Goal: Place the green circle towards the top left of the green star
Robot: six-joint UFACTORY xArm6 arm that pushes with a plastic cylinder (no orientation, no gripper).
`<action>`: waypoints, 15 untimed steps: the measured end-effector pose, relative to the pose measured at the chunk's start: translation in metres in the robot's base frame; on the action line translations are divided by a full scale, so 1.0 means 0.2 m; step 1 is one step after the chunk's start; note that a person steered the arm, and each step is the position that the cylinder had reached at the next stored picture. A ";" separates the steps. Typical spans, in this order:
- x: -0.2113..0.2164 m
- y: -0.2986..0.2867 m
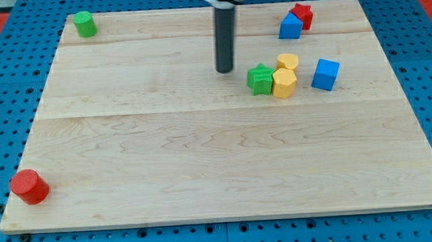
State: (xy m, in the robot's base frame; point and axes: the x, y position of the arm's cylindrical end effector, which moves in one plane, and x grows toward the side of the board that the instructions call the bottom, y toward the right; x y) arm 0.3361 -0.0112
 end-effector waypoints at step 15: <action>0.04 0.00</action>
State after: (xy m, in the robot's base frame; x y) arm 0.3443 -0.0122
